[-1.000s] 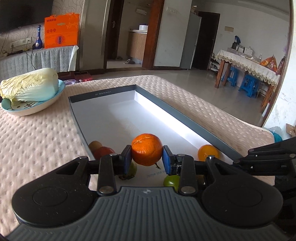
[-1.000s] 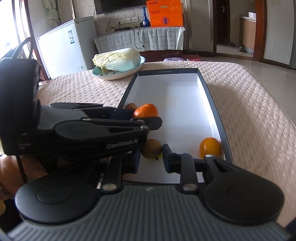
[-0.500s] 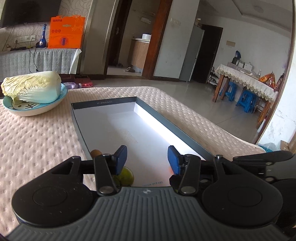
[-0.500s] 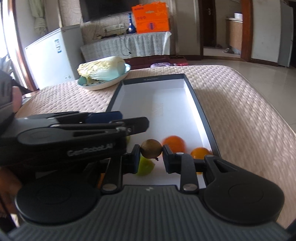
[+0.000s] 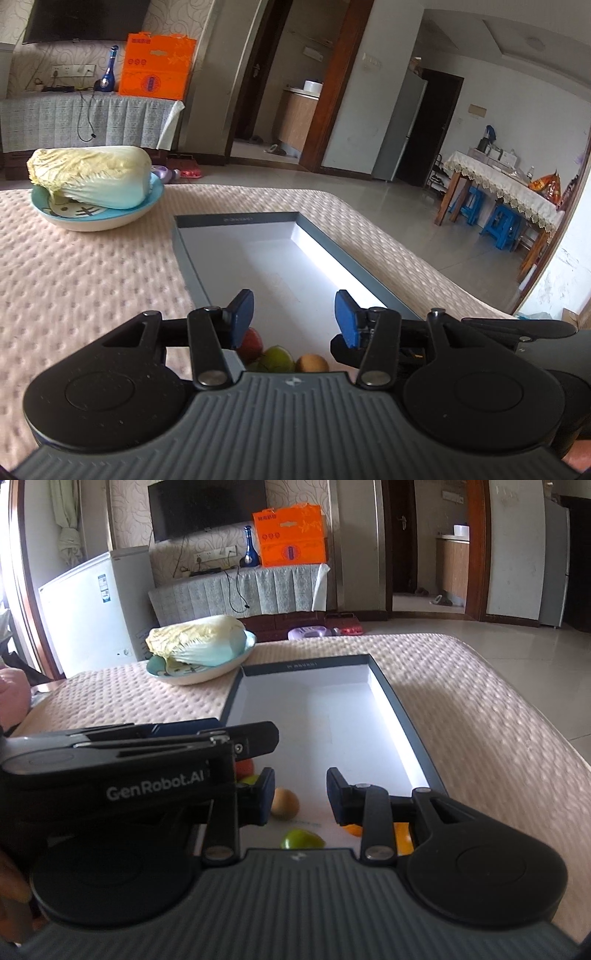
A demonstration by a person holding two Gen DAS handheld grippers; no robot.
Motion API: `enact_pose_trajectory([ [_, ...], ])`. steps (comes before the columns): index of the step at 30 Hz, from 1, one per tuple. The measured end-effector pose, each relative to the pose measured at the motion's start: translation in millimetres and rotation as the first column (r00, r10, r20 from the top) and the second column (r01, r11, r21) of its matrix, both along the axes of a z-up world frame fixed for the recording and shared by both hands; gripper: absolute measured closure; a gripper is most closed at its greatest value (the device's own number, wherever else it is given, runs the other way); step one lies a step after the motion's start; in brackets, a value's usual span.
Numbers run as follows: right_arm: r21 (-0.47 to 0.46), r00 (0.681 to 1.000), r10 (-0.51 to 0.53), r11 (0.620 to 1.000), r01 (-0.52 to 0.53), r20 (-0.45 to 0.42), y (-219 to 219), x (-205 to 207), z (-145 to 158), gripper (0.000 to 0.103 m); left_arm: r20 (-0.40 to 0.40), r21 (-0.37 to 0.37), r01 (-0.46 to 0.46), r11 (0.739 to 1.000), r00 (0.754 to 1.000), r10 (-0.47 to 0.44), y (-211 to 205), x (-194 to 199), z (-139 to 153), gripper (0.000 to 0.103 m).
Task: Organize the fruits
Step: 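Move both grippers back toward the remaining fruits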
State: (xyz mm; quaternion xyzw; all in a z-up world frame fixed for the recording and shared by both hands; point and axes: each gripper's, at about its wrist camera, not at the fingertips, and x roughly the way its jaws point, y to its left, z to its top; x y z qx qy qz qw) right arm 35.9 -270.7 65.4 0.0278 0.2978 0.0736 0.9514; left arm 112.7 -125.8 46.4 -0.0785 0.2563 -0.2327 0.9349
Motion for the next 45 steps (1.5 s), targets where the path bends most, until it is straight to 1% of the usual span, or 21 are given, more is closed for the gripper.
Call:
enact_pose_trajectory([
  [2,0.009,1.000,0.000,1.000,0.000,0.003,3.9,1.7,2.0,0.069,-0.002,-0.010,-0.011,1.000,1.000,0.011,4.5,-0.6,1.1,0.048],
  [5,0.022,1.000,0.013,1.000,-0.013,0.006,11.6,2.6,3.5,0.069,-0.011,-0.022,-0.028,0.999,1.000,0.028,11.2,-0.5,2.3,0.045],
  [9,0.025,0.999,0.052,0.998,-0.052,0.006,28.0,6.3,4.1,0.069,-0.009,-0.020,-0.053,0.998,0.999,0.053,19.4,-3.3,4.3,0.043],
  [13,0.039,0.995,0.099,0.994,-0.099,-0.001,47.8,9.2,4.2,0.069,-0.017,-0.023,-0.103,0.994,0.995,0.103,33.5,-7.5,6.0,0.042],
  [19,0.055,0.981,0.194,0.980,-0.194,-0.003,77.1,10.8,5.8,0.067,-0.025,0.005,-0.182,0.983,0.983,0.182,56.6,-17.8,8.2,0.041],
  [23,0.079,0.971,0.240,0.968,-0.239,0.004,90.2,8.9,6.8,0.067,-0.012,0.024,-0.249,0.968,0.968,0.249,76.0,-27.5,14.8,0.041],
  [28,0.115,0.965,0.262,0.959,-0.257,-0.030,99.9,11.8,4.5,0.068,0.001,0.053,-0.342,0.938,0.940,0.342,103.3,-43.8,23.3,0.041],
  [31,0.118,0.962,0.270,0.957,-0.264,-0.040,105.9,12.9,2.7,0.068,0.011,0.086,-0.385,0.919,0.923,0.386,118.6,-54.0,26.0,0.041],
  [36,0.130,0.953,0.298,0.948,-0.290,-0.048,114.4,10.8,0.8,0.068,0.009,0.113,-0.457,0.882,0.888,0.459,154.8,-70.2,26.9,0.042],
  [38,0.131,0.949,0.314,0.943,-0.306,-0.044,118.5,10.6,1.1,0.068,0.001,0.113,-0.490,0.864,0.870,0.493,172.1,-76.9,27.3,0.042],
  [40,0.131,0.946,0.323,0.940,-0.316,-0.039,121.2,10.5,1.6,0.068,-0.013,0.120,-0.528,0.841,0.846,0.533,188.9,-82.8,25.2,0.042],
  [43,0.141,0.943,0.329,0.937,-0.321,-0.040,123.2,10.9,1.6,0.068,-0.058,0.122,-0.579,0.806,0.807,0.588,211.6,-90.4,19.1,0.042],
  [45,0.141,0.943,0.331,0.936,-0.322,-0.046,125.5,11.5,0.7,0.068,-0.083,0.122,-0.599,0.791,0.788,0.610,222.9,-97.3,15.2,0.042],
])
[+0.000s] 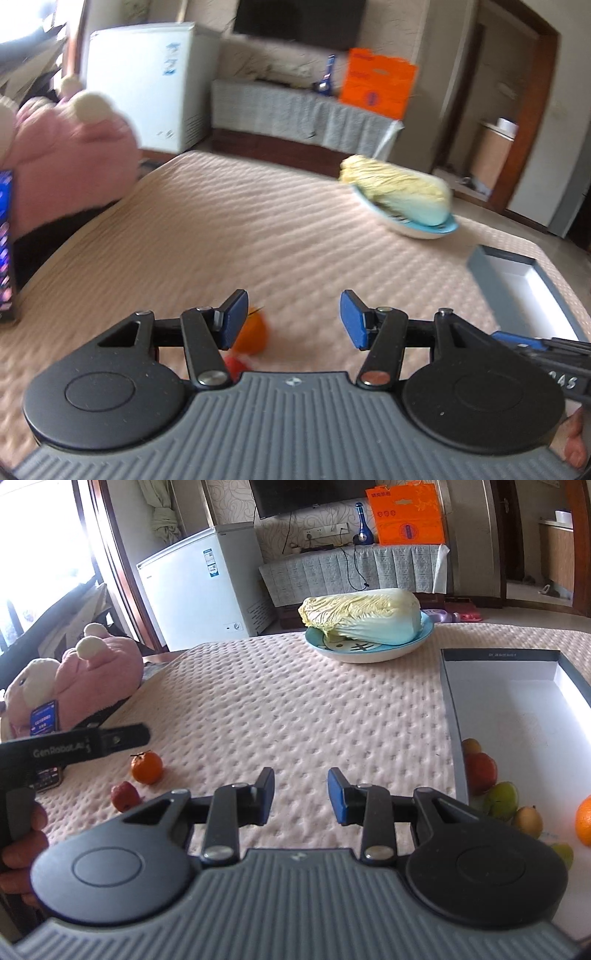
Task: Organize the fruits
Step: 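Move both grippers back toward the remaining fruits, then grasp the red apple with the left gripper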
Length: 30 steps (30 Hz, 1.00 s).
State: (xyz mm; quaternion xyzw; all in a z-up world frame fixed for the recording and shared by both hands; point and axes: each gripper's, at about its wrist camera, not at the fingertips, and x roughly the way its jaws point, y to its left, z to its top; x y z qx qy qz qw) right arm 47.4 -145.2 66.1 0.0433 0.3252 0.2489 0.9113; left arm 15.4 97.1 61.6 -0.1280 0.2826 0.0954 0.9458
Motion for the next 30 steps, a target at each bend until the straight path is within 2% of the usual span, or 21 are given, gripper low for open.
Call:
enact_pose_trajectory([
  [4,-0.007,1.000,0.019,1.000,-0.019,-0.006,5.9,-1.4,-2.2,0.068,-0.056,0.033,-0.025,0.999,0.998,0.026,5.9,-12.1,-12.3,0.042],
  [9,-0.011,0.998,0.061,0.998,-0.061,-0.007,20.4,-5.8,-4.8,0.068,-0.087,0.112,-0.025,0.993,0.996,0.035,7.9,-19.2,-22.1,0.042],
  [14,-0.035,0.993,0.118,0.992,-0.117,0.002,43.1,-12.1,-7.3,0.068,-0.117,0.125,-0.003,0.992,0.993,0.018,12.3,-21.2,-30.7,0.044],
  [19,-0.057,0.986,0.167,0.984,-0.166,0.012,64.3,-16.4,-10.2,0.068,-0.116,0.104,0.047,0.993,0.993,-0.035,10.2,-20.3,-34.9,0.054],
  [21,-0.057,0.985,0.173,0.983,-0.172,0.015,69.8,-16.6,-11.6,0.068,-0.117,0.097,0.063,0.993,0.992,-0.051,7.7,-19.1,-35.8,0.064],
  [22,-0.051,0.984,0.175,0.983,-0.174,0.016,72.2,-16.5,-12.3,0.068,-0.114,0.101,0.060,0.993,0.992,-0.048,5.9,-19.1,-36.1,0.064],
  [26,-0.038,0.980,0.197,0.980,-0.196,0.019,85.9,-17.4,-15.8,0.068,-0.106,0.056,0.011,0.998,0.994,-0.005,8.0,-22.1,-35.6,0.065],
  [30,-0.025,0.964,0.264,0.964,-0.264,0.039,105.9,-21.0,-18.8,0.068,-0.122,0.056,-0.135,0.989,0.982,0.141,15.3,-36.7,-34.7,0.065],
])
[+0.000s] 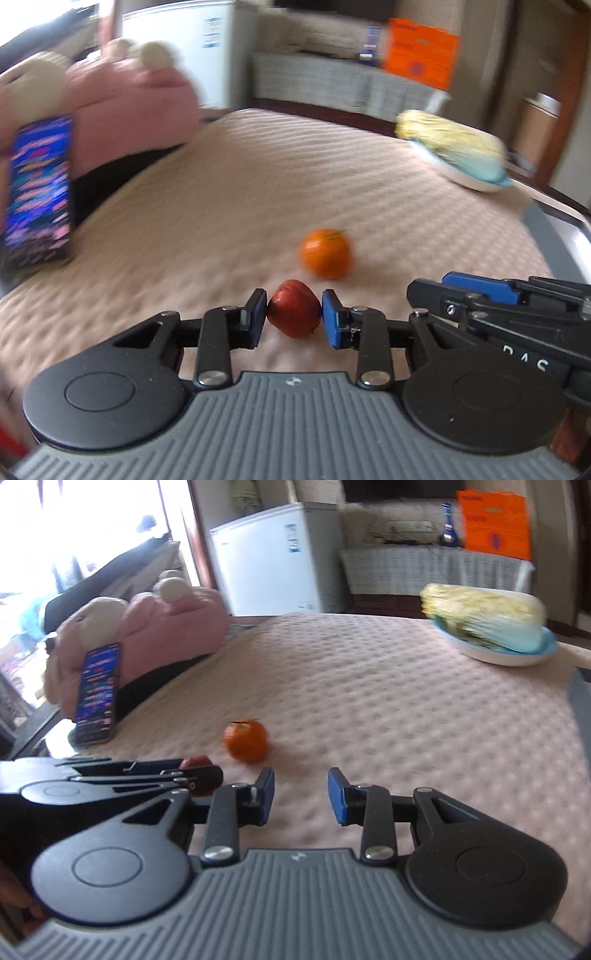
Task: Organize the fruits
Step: 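Grasp the red apple with the left gripper, then grasp the small orange tangerine with the right gripper while the left holds the apple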
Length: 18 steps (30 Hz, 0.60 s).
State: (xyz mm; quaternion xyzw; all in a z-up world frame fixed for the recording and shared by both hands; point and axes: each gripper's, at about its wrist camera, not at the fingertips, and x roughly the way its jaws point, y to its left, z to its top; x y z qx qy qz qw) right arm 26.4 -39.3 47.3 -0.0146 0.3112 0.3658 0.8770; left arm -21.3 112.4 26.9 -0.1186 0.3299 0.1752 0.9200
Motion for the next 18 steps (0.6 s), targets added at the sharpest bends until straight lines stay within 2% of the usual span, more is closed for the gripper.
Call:
enact_pose_trajectory([
  [4,-0.006,0.997,0.065,0.998,-0.065,0.032,20.8,-4.4,-2.4,0.069,-0.004,0.026,-0.061,0.998,0.998,0.062,2.0,-6.2,0.2,0.065],
  [9,0.023,0.999,0.054,0.998,-0.054,0.009,28.9,4.3,-3.7,0.068,-0.001,-0.031,-0.099,0.995,0.995,0.099,14.0,-7.5,1.2,0.065],
  [13,0.052,0.999,0.046,0.998,-0.045,-0.011,34.1,18.3,-5.5,0.068,0.006,-0.036,-0.101,0.994,0.995,0.101,16.5,-7.8,-0.6,0.065],
  [15,0.070,0.998,0.053,0.996,-0.051,-0.035,37.2,26.9,-8.0,0.061,0.000,-0.044,-0.096,0.994,0.995,0.096,17.1,-6.7,-2.3,0.062],
  [16,0.081,0.997,0.056,0.995,-0.051,-0.054,38.2,30.9,-8.9,0.051,-0.011,-0.062,-0.095,0.994,0.995,0.094,18.8,-6.0,-4.4,0.061],
  [17,0.099,0.995,0.063,0.994,-0.055,-0.073,38.7,33.9,-9.6,0.048,-0.016,-0.065,-0.100,0.993,0.995,0.100,19.3,-5.5,-5.6,0.062],
  [18,0.119,0.993,0.072,0.991,-0.061,-0.090,39.3,35.9,-10.2,0.048,-0.015,-0.056,-0.101,0.993,0.995,0.100,18.5,-4.5,-5.3,0.062],
])
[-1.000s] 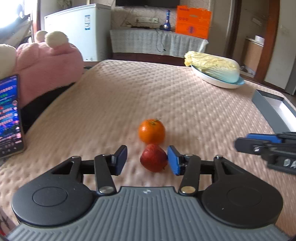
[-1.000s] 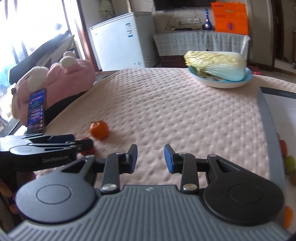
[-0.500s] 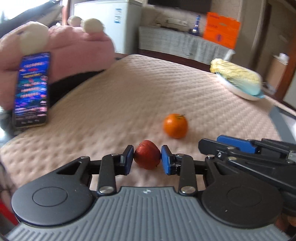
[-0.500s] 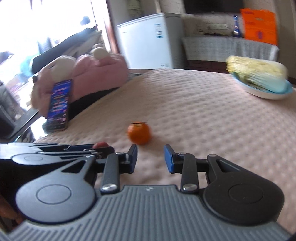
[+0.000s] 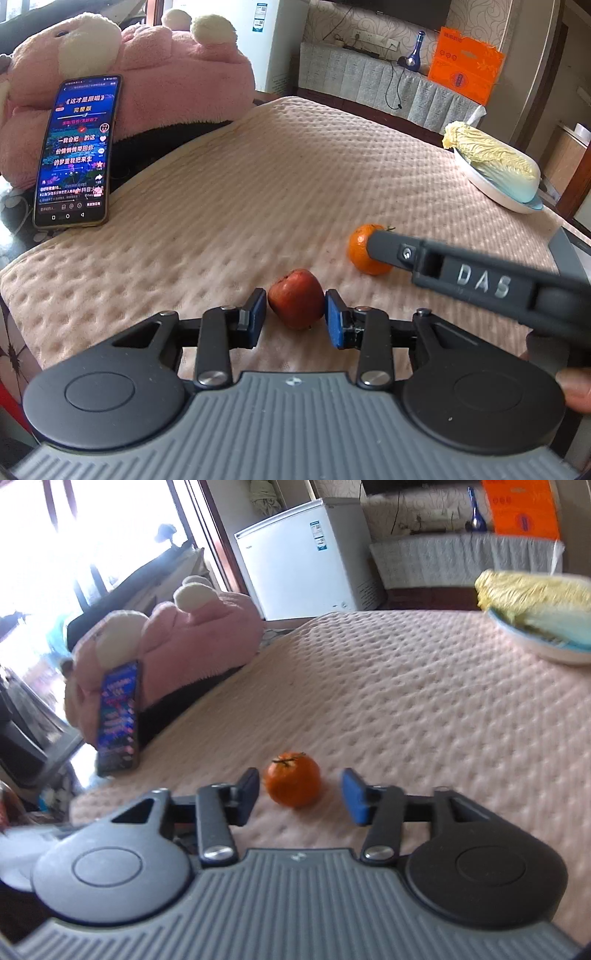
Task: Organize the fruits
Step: 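Grasp the small orange tangerine with the right gripper while the left holds the apple, then carry the red apple and the tangerine over the grey box with both grippers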
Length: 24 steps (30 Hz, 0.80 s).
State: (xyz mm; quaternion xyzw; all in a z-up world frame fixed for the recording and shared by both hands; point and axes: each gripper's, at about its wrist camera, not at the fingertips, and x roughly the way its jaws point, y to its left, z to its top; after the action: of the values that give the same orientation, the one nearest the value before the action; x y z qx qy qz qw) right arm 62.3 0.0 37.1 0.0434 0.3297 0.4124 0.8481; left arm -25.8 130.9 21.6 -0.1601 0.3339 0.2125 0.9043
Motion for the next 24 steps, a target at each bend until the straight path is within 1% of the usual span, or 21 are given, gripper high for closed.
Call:
enact_pose_trajectory([
  [2,-0.004,1.000,0.000,1.000,0.000,-0.006,4.6,2.7,-0.9,0.049,-0.001,0.014,0.000,1.000,1.000,0.000,-0.8,2.1,-0.7,0.062],
  [5,-0.070,1.000,0.006,0.998,-0.004,0.029,15.6,5.4,-4.7,0.048,-0.004,0.024,-0.001,1.000,1.000,0.001,-2.3,4.1,-1.9,0.062],
  [9,-0.092,0.998,0.033,0.995,-0.028,0.055,25.7,5.9,-5.9,0.051,-0.001,0.024,0.000,1.000,1.000,0.000,-0.4,7.4,-3.1,0.062],
  [10,-0.099,0.997,0.048,0.994,-0.042,0.058,28.0,4.7,-6.3,0.055,-0.002,0.025,0.003,1.000,1.000,-0.003,0.3,8.2,-3.4,0.062],
  [12,-0.105,0.998,0.055,0.993,-0.051,0.036,31.3,4.5,-8.5,0.055,-0.006,0.041,0.010,0.999,1.000,-0.010,-0.9,10.7,-4.1,0.062],
  [14,-0.106,0.998,0.055,0.993,-0.050,0.043,31.4,4.1,-10.1,0.062,-0.007,0.052,0.014,0.999,1.000,-0.013,-2.3,12.3,-4.4,0.062],
  [19,-0.098,0.997,0.032,0.995,-0.026,0.065,25.6,3.0,-6.9,0.063,-0.003,0.044,0.019,0.999,1.000,-0.018,-1.0,13.7,-4.3,0.064],
  [24,-0.100,0.997,0.011,0.995,-0.003,0.073,6.3,-0.6,4.0,0.063,0.003,0.032,0.030,0.999,1.000,-0.030,-3.6,15.7,-3.1,0.064],
])
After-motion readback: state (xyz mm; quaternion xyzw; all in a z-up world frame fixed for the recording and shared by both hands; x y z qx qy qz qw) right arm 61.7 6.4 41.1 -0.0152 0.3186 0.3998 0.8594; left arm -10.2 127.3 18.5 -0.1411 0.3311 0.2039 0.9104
